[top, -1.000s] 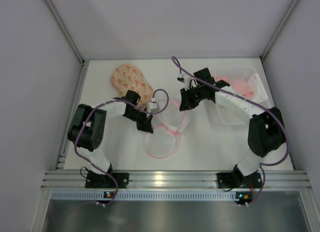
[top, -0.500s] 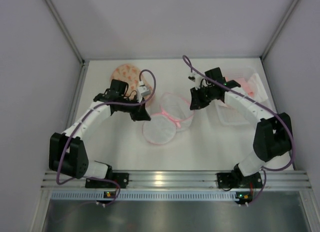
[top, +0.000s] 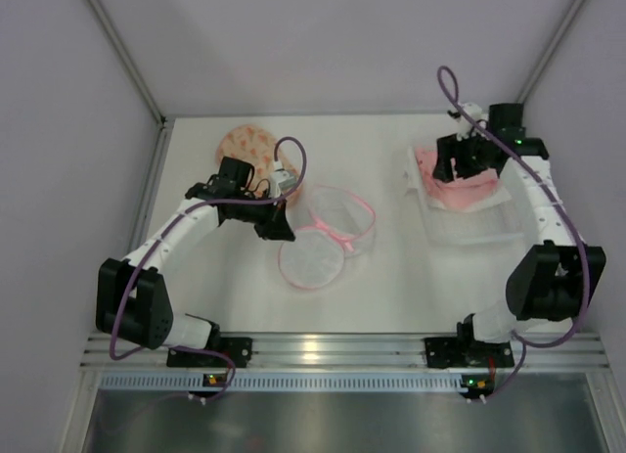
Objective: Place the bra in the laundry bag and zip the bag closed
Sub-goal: Adjust the laundry bag at the center of the board.
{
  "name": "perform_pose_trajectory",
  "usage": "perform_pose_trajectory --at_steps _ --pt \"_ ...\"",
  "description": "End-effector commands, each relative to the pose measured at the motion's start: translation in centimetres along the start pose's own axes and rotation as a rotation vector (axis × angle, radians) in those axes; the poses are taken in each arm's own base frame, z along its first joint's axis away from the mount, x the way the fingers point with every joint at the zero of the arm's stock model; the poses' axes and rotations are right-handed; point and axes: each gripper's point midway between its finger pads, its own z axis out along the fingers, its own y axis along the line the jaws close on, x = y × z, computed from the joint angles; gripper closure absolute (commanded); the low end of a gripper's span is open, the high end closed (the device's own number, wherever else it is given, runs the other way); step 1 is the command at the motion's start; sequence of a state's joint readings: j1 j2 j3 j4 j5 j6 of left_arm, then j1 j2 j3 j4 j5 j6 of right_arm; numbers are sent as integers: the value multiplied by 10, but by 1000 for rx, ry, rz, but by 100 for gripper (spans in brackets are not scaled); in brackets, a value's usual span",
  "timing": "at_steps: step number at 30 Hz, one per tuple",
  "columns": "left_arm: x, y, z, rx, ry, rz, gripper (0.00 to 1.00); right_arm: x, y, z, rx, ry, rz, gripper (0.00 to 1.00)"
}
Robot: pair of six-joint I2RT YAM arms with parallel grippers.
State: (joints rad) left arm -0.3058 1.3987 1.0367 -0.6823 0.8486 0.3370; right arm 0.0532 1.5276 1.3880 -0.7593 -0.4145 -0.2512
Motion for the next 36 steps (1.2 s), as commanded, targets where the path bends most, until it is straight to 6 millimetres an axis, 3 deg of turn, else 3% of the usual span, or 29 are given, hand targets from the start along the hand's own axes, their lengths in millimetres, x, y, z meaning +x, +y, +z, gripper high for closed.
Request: perform_pose_trajectory --at_steps 1,4,7,11,14,21,26,30,36 --pt "-5 -9 -4 12 -15 -2 100 7 -73 -55 198 -2 -51 34" --pt "-5 -9 -4 8 -17 -6 100 26 -113 -71 265 52 -101 39" --pt "-5 -10 -5 11 -18 -9 100 49 -131 -72 248 165 -255 41" --pt "-5 -12 -5 19 -20 -6 100 73 -164 -58 330 269 -333 42" --pt "-1 -10 -4 9 -11 -10 100 78 -177 -49 334 274 -359 43" --pt "12 -1 -5 -19 33 -33 100 82 -198 -42 327 326 -560 43" --pt "16 41 -26 -137 24 -97 100 73 -200 -44 326 313 -520 42" --pt "36 68 -39 -165 128 -105 100 77 -199 -45 317 321 -554 42" --pt "46 80 -48 -185 188 -54 85 81 -198 -43 267 322 -710 44"
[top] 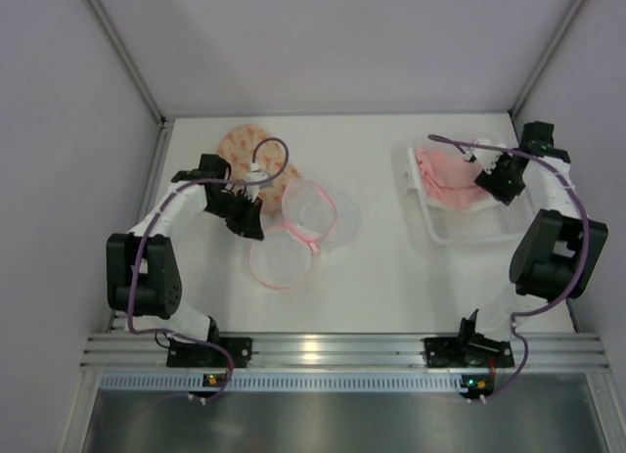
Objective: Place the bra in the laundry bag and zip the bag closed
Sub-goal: Adjust the laundry bag at the center of the board, then pick up the bra from the bin.
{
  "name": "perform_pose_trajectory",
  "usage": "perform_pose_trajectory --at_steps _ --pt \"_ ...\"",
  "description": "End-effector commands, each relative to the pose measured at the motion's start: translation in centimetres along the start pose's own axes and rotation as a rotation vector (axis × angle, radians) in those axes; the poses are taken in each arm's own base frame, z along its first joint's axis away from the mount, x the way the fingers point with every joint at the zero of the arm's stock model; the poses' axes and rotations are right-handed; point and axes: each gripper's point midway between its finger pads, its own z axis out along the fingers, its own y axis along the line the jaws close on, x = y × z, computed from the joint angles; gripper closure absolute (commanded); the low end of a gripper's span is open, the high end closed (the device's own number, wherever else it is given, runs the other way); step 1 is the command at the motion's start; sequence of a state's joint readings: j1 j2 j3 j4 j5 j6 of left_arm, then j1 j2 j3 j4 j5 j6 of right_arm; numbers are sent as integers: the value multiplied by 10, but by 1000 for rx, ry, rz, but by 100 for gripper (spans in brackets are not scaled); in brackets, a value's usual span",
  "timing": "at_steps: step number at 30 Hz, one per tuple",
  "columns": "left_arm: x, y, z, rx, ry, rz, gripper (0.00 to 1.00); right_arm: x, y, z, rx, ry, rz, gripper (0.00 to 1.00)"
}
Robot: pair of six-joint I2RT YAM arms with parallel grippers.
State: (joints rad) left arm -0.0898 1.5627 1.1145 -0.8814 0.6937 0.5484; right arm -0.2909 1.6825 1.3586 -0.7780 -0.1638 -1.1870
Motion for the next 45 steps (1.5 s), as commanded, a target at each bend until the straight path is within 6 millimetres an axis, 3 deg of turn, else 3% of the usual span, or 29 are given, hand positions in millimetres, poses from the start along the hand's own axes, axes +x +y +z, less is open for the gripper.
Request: perform_pose_trajectory --at_steps 1,3,4,7,8,14,17,25,26,29,33,36,42,45 --pt "-1 3 -10 -16 28 78 80 -6 -12 -8 46 -69 -137 44" --pt "-5 9 -14 -28 21 76 72 -7 -12 -6 42 -84 -224 44" --pt "-8 11 -15 -33 16 77 60 -8 -10 -2 35 -91 -256 44" --pt "-15 8 -20 -24 -8 67 46 -10 -14 7 49 -102 -356 44" --pt "-18 5 -22 -18 -21 63 33 -10 -15 9 52 -105 -384 44" --pt "-40 -8 -34 6 -98 56 26 -9 -17 26 36 -100 -523 41" --pt "-51 -12 -41 3 -129 72 25 1 -15 37 5 -57 -541 40" --pt "-70 -17 -50 10 -175 75 22 19 -11 43 -3 13 -555 35" --pt "-72 -17 -51 16 -181 73 22 19 -13 45 10 16 -562 37" --pt "-77 -20 -53 27 -193 69 21 19 -14 48 33 23 -573 58" --pt "-77 -20 -54 20 -193 70 20 12 -24 34 67 12 -573 88" --pt "-77 -21 -54 26 -197 67 20 -3 -36 10 116 -22 -570 100" --pt "-80 -24 -55 40 -206 67 20 -32 -53 -43 160 -117 -532 100" --pt "-82 -25 -55 46 -213 74 21 -36 -57 -57 182 -136 -537 100"
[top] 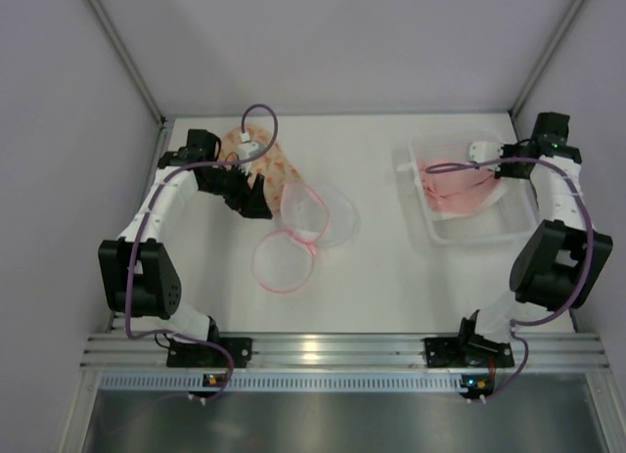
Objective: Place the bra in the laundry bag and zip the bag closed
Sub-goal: Pick up the bra from the bin.
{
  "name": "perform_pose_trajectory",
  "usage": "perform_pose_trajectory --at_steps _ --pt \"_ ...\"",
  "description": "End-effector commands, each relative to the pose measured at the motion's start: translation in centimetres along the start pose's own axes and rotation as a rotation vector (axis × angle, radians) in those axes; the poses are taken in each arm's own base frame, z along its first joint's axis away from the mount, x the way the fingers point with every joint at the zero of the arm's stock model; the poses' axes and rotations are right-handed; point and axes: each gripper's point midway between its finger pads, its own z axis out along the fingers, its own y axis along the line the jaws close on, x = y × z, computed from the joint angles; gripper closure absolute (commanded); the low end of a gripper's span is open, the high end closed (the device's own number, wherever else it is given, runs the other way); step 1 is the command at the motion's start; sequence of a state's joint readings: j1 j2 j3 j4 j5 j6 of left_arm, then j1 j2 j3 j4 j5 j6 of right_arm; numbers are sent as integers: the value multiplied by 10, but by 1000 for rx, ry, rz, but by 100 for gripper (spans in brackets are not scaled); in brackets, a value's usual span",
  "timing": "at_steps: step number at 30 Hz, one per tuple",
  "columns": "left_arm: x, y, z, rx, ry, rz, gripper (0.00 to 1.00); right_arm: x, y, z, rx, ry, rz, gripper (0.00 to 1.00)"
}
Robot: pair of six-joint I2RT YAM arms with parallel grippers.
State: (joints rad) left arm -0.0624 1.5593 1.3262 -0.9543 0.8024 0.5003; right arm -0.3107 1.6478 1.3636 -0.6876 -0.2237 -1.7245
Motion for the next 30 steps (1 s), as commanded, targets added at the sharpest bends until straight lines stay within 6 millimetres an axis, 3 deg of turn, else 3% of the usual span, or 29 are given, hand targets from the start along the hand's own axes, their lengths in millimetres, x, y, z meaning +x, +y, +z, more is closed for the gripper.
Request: perform_pose_trajectory --at_steps 1,7,9,14,19,23,30 --pt "-19 -12 -11 25 -56 46 21 -10 -22 -41 76 -56 6 100" --pt "-17 -15 -9 45 -60 42 20 -19 -54 -79 173 -89 62 100" --pt "-18 -16 -12 36 -65 54 1 -26 -70 -102 234 -118 79 100" --pt "-24 -17 -17 16 -77 69 1 -38 -109 -159 417 -143 74 100" --pt "-30 -18 -23 -8 -95 89 1 -48 -136 -209 586 -161 63 100" --pt "-29 -20 -23 -5 -96 81 1 -60 -147 -243 691 -202 56 100" --pt "-27 -22 -19 18 -104 73 1 -100 -140 -287 759 -357 44 100"
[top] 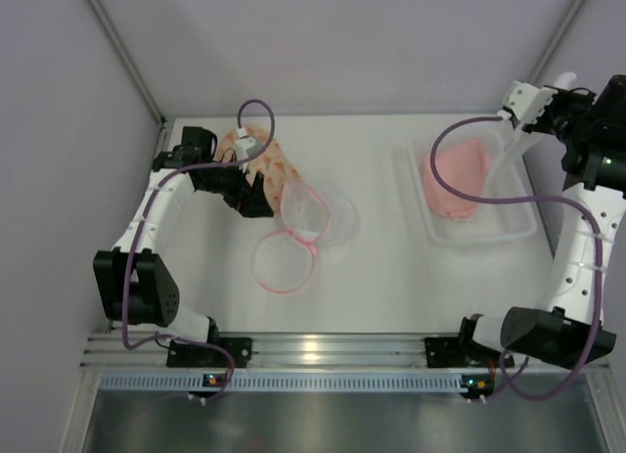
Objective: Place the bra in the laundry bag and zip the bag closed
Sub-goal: Pick up the bra from the bin, then place the bra at the center of the board.
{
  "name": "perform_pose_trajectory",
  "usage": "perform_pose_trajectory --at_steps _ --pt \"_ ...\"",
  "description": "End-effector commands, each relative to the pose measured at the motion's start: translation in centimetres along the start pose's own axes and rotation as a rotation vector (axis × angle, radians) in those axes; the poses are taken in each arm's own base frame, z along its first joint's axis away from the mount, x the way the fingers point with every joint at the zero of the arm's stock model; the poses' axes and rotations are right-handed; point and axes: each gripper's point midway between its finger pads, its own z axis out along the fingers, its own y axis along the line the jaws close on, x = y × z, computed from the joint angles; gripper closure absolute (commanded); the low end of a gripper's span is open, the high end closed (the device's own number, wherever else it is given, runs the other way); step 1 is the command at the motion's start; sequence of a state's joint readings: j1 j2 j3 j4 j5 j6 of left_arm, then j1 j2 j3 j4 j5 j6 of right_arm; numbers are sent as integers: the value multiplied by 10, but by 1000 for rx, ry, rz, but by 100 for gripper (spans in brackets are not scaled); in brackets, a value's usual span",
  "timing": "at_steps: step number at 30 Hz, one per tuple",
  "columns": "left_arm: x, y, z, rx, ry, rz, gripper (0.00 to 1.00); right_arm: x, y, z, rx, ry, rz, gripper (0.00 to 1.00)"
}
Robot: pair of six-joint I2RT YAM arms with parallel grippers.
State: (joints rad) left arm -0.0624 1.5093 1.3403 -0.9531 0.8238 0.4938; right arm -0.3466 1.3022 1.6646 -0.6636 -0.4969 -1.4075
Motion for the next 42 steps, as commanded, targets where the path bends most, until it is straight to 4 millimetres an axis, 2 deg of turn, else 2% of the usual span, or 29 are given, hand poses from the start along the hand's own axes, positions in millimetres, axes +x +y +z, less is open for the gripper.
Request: perform_pose_trajectory --at_steps 1,6,7,12,13,18,19,21,24,25,29,30,31,33,34,35,36,39,40,42 --pt "-15 -9 -6 22 -56 28 1 -50 -39 -32 134 -162 -20 100" --pt "-15 -10 -4 28 -65 7 1 -98 -62 -57 202 -350 72 100" --pt "-15 -10 -4 29 -66 6 1 -116 -66 -67 207 -413 69 100" --pt "-17 -10 -5 22 -73 -8 1 -175 -67 -100 172 -648 181 100" --pt "-17 -11 -5 21 -75 -7 1 -194 -70 -113 177 -720 165 100" --pt "-14 -11 -6 7 -71 -12 1 -244 -72 -149 112 -910 299 100" --pt "-13 -11 -7 2 -68 -16 1 -256 -69 -157 83 -956 311 100" --pt "-14 -12 -9 -3 -73 -10 1 -266 -61 -164 13 -1003 386 100" --pt "-15 -12 -11 -16 -77 -5 1 -276 -33 -168 -93 -1041 441 100" --pt "-15 -13 -11 -14 -77 -8 1 -278 -13 -168 -140 -1052 455 100" --pt "-15 -14 -11 -16 -82 -14 1 -264 42 -151 -264 -1000 515 100" --pt "-15 -14 -11 -15 -81 -15 1 -269 61 -155 -327 -1007 531 100" --pt "-14 -12 -10 -18 -75 -19 1 -263 82 -143 -368 -987 535 100" --pt "-13 -11 -9 -20 -72 -22 1 -261 113 -140 -434 -975 525 100" --pt "-14 -11 -9 -18 -73 -22 1 -251 144 -127 -495 -926 535 100" --pt "-12 -10 -8 -15 -69 -27 1 -248 158 -122 -518 -907 540 100" --pt "-12 -10 -7 -12 -67 -27 1 -242 183 -114 -567 -880 565 100" --pt "-11 -10 -6 -11 -65 -30 1 -230 213 -101 -601 -832 588 100" --pt "-11 -10 -7 -12 -66 -26 1 -228 215 -97 -593 -818 593 100" --pt "-9 -8 -6 -18 -62 -26 1 -227 206 -86 -549 -810 616 100"
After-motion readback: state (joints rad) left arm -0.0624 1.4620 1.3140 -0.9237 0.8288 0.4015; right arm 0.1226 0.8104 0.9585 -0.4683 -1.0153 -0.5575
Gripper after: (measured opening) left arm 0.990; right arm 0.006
